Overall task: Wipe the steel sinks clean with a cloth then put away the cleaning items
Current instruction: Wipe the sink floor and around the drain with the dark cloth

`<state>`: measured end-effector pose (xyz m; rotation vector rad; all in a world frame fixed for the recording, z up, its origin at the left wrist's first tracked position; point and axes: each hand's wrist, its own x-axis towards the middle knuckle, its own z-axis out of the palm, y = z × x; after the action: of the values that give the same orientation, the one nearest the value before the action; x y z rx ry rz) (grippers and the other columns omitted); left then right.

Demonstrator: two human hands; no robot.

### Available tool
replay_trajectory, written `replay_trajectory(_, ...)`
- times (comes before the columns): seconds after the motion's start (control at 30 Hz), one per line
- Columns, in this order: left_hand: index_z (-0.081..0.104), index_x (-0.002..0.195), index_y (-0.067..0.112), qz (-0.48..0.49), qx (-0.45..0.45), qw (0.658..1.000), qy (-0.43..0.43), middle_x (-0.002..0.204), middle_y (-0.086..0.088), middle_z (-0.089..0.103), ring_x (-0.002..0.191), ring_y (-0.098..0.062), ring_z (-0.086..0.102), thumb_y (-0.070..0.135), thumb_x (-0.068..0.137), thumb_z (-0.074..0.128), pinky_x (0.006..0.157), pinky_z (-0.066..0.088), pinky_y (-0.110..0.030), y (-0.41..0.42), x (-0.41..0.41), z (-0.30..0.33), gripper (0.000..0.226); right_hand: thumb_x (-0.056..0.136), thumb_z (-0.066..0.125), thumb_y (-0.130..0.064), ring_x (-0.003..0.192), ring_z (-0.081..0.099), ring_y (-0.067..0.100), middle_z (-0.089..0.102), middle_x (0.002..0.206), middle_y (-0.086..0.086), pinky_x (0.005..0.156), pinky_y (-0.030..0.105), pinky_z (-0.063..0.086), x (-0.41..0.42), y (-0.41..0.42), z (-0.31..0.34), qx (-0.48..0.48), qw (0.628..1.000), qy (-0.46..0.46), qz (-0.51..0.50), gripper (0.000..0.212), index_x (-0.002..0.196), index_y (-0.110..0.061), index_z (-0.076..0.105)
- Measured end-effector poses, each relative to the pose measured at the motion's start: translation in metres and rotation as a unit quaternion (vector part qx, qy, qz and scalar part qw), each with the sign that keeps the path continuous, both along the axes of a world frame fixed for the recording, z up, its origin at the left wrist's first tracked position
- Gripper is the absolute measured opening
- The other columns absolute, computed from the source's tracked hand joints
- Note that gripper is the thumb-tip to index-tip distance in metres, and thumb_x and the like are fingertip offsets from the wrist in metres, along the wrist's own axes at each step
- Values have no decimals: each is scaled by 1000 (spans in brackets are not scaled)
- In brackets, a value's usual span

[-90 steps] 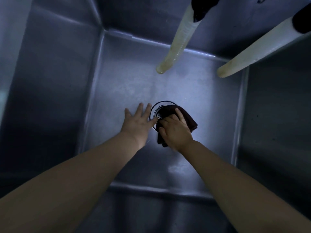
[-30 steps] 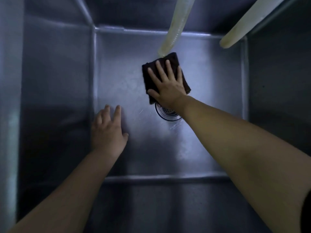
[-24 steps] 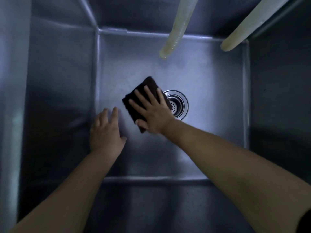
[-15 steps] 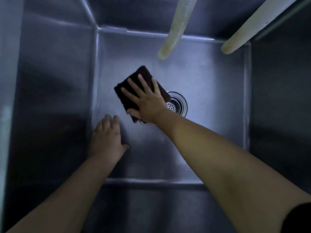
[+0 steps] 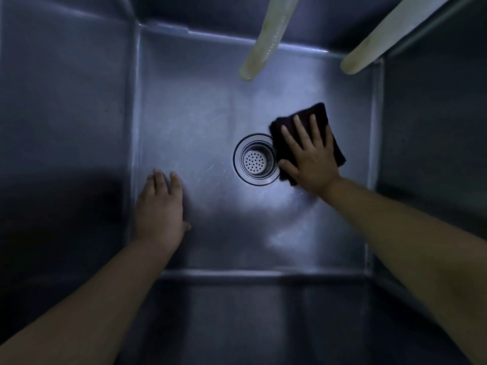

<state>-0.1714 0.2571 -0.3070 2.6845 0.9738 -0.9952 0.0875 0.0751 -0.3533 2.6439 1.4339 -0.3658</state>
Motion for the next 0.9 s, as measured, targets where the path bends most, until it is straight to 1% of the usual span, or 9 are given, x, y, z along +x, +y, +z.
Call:
replay_trajectory(0.1, 1, 149, 11, 10, -11, 1000, -3, 157, -20, 0, 144, -33, 7, 49, 74, 72, 111, 26, -40, 1, -1, 0, 110, 87, 36, -57, 140, 14, 48, 24, 153, 19, 108, 67, 15, -37, -37, 4, -14, 1000, 5, 2, 73, 147, -17, 30)
replay_trajectory(0.2, 2, 149, 12, 14, -19, 1000, -10, 157, -19, 0, 143, -33, 7, 49, 73, 73, 112, 24, -39, 3, -3, -1, 110, 86, 36, -60, 137, 18, 50, 26, 152, 21, 107, 69, 15, -76, -47, 4, -28, 1000, 3, 12, 75, 146, -15, 32)
replay_trajectory(0.33, 2, 149, 12, 20, -35, 999, -23, 157, -19, 0, 143, -33, 6, 47, 73, 73, 113, 23, -39, 4, -6, -3, 110, 87, 35, -62, 139, 17, 48, 24, 153, 18, 108, 68, 12, -108, -27, -1, -26, 999, 5, 38, 76, 148, -17, 28)
replay_trajectory(0.43, 6, 149, 14, 16, -47, 999, -13, 157, -17, 5, 142, -32, 11, 50, 74, 71, 110, 27, -39, 9, -3, 1, 106, 88, 35, -63, 142, 11, 43, 19, 155, 15, 110, 66, 8, -122, 3, -4, -6, 997, 25, 73, 76, 149, -20, 23)
replay_trajectory(0.53, 29, 143, 17, 19, -53, 998, -13, 148, -13, 31, 129, -32, 37, 40, 82, 65, 97, 41, -40, 24, 6, 10, 75, 87, 38, -61, 143, 7, 41, 16, 156, 16, 111, 64, 5, -141, 32, -6, 8, 994, 40, 100, 77, 150, -20, 20)
replay_trajectory(0.6, 50, 128, 16, 65, -41, 996, -55, 131, -12, 52, 115, -34, 52, 26, 86, 59, 88, 46, -39, 32, 9, 15, 43, 86, 39, -60, 144, 5, 39, 15, 157, 15, 112, 63, 4, -153, 47, -7, 15, 993, 44, 107, 77, 149, -21, 21)
replay_trajectory(0.67, 61, 111, 14, 113, -10, 987, -110, 114, -14, 62, 105, -36, 57, 16, 88, 55, 80, 47, -39, 36, 11, 19, 24, 86, 38, -60, 144, 5, 38, 15, 157, 13, 112, 62, 1, -164, 58, -8, 23, 990, 48, 132, 76, 149, -22, 22)
replay_trajectory(0.73, 63, 105, 11, 110, 12, 982, -152, 108, -16, 63, 102, -39, 57, 11, 88, 53, 76, 47, -41, 34, 12, 20, 20, 87, 37, -59, 145, 4, 36, 14, 158, 11, 113, 60, -2, -176, 66, -10, 24, 983, 55, 174, 74, 150, -25, 19)
replay_trajectory(0.9, 61, 113, 10, 84, 16, 978, -189, 113, -17, 62, 106, -39, 54, 11, 89, 53, 80, 45, -43, 33, 8, 21, 25, 91, 34, -56, 145, 3, 34, 13, 158, 7, 114, 58, -6, -194, 53, -9, 17, 946, 75, 314, 66, 149, -28, 20)
